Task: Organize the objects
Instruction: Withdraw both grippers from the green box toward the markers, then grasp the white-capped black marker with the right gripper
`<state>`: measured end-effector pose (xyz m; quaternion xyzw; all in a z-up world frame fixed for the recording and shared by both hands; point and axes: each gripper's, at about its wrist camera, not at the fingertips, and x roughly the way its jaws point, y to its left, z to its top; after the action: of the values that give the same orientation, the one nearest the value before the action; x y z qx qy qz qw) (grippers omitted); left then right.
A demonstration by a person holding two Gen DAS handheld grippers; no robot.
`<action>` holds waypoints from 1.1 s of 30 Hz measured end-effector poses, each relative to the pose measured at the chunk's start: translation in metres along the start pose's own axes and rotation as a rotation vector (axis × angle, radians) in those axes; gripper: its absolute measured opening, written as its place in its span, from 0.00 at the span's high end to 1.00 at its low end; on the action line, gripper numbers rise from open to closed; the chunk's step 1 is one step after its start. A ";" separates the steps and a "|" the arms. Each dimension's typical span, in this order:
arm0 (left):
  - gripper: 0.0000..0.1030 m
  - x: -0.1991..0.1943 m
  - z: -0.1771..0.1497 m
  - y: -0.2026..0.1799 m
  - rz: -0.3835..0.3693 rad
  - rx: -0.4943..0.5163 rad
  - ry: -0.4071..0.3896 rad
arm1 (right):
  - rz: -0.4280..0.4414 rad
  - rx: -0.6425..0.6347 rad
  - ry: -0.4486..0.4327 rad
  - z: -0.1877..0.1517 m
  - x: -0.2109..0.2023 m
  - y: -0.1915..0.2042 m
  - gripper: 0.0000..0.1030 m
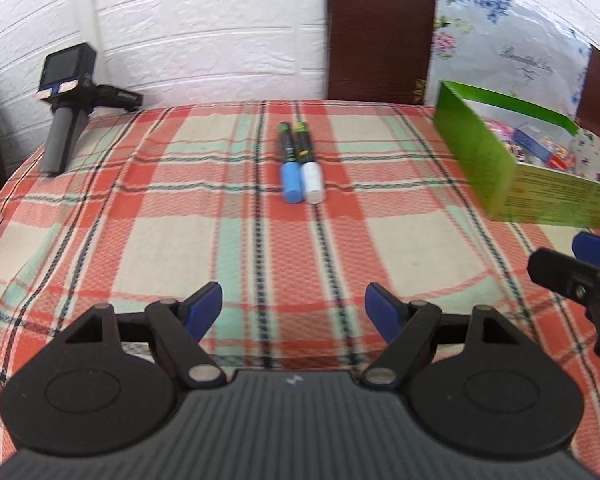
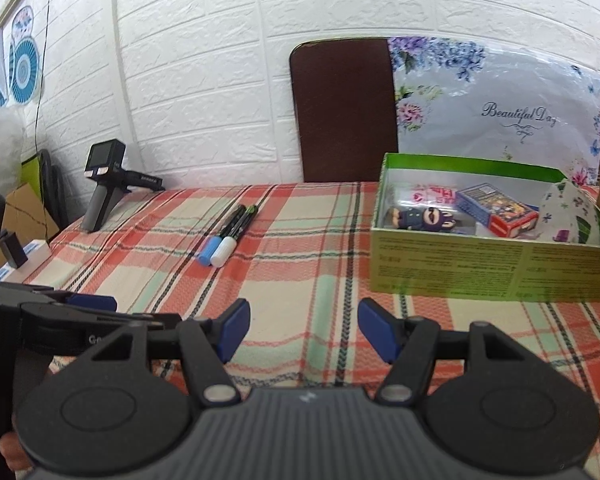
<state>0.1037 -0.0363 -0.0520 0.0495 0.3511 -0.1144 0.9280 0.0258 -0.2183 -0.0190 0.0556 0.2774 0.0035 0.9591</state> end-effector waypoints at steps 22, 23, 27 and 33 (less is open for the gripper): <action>0.10 0.030 -0.026 0.081 0.181 -0.125 -0.172 | 0.080 -0.042 0.099 0.050 0.136 0.048 0.48; 0.10 0.031 -0.026 0.083 0.175 -0.131 -0.175 | 0.086 -0.036 0.103 0.053 0.145 0.050 0.48; 0.10 0.031 -0.026 0.083 0.160 -0.142 -0.185 | 0.081 -0.050 0.145 0.062 0.187 0.062 0.61; 0.10 0.032 -0.025 0.085 0.141 -0.156 -0.194 | 0.083 -0.044 0.161 0.053 0.199 0.057 0.80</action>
<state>0.1317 0.0443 -0.0913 -0.0094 0.2634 -0.0257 0.9643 0.2238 -0.1598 -0.0746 0.0457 0.3509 0.0536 0.9338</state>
